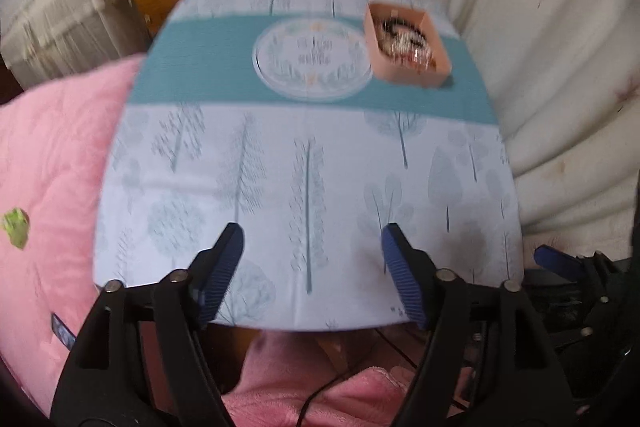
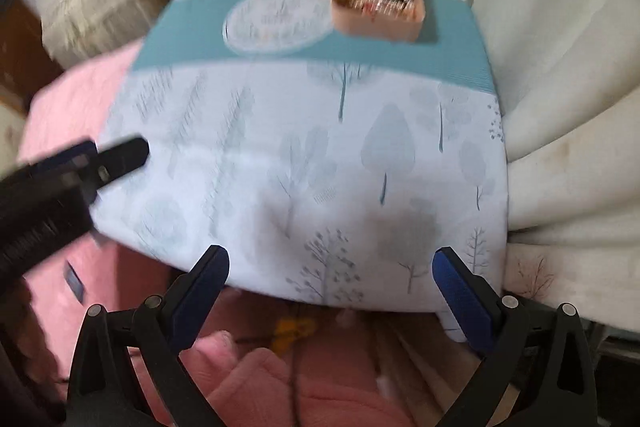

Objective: Organize jewelry

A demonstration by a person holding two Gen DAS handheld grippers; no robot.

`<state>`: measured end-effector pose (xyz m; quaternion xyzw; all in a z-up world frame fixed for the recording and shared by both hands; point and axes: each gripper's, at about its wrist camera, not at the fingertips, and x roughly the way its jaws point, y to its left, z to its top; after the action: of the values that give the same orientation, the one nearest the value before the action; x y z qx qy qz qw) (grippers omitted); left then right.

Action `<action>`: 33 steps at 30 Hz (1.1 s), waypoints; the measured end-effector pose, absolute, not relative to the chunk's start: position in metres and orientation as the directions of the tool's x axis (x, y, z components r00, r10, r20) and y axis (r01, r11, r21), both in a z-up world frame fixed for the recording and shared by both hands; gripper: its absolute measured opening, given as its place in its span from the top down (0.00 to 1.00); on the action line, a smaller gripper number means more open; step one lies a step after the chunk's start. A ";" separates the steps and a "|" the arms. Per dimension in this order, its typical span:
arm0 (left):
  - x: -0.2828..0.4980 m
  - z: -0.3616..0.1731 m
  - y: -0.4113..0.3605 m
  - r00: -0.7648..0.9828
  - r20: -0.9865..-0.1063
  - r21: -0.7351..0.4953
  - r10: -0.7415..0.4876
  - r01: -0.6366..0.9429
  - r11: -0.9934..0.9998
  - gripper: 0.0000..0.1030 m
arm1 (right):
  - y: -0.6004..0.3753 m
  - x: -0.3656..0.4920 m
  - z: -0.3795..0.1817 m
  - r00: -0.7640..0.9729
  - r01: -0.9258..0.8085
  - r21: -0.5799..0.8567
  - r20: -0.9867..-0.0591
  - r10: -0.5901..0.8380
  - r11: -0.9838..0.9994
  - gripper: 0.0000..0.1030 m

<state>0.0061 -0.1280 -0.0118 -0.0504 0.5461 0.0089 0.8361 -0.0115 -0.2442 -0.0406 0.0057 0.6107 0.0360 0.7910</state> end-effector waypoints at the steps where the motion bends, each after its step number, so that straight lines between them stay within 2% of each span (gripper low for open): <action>1: 0.005 -0.009 -0.127 0.418 -0.907 -0.077 -0.041 -0.070 0.995 0.21 | -0.246 -0.011 -0.033 0.258 -0.034 0.088 -0.962 0.094 0.996 0.00; 6: -0.005 0.004 -0.126 0.475 -0.879 -0.060 -0.032 -0.043 0.997 0.19 | -0.243 -0.021 -0.007 0.375 0.002 0.097 -0.923 0.089 0.995 0.00; 8: -0.012 0.012 -0.121 0.513 -0.857 -0.076 -0.043 -0.043 0.996 0.13 | -0.243 -0.029 0.002 0.424 0.031 0.087 -0.903 0.066 0.996 0.00; 10: -0.017 0.016 -0.115 0.534 -0.845 -0.079 -0.036 -0.057 0.995 0.00 | -0.241 -0.037 0.008 0.460 0.044 0.091 -0.886 0.061 0.995 0.00; 19: -0.033 0.030 -0.104 0.569 -0.819 -0.129 -0.070 -0.064 0.990 0.00 | -0.230 -0.055 0.023 0.537 0.041 0.043 -0.843 0.015 0.998 0.00; 33: -0.039 0.026 -0.105 0.568 -0.822 -0.111 -0.041 -0.089 0.990 0.00 | -0.222 -0.059 0.029 0.559 -0.012 -0.006 -0.829 0.002 1.000 0.00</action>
<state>-0.0387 -0.1055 0.0261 -0.0699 0.4648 0.0138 0.8826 -0.0593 -0.2217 0.0289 -0.0053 0.4693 0.0038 0.8830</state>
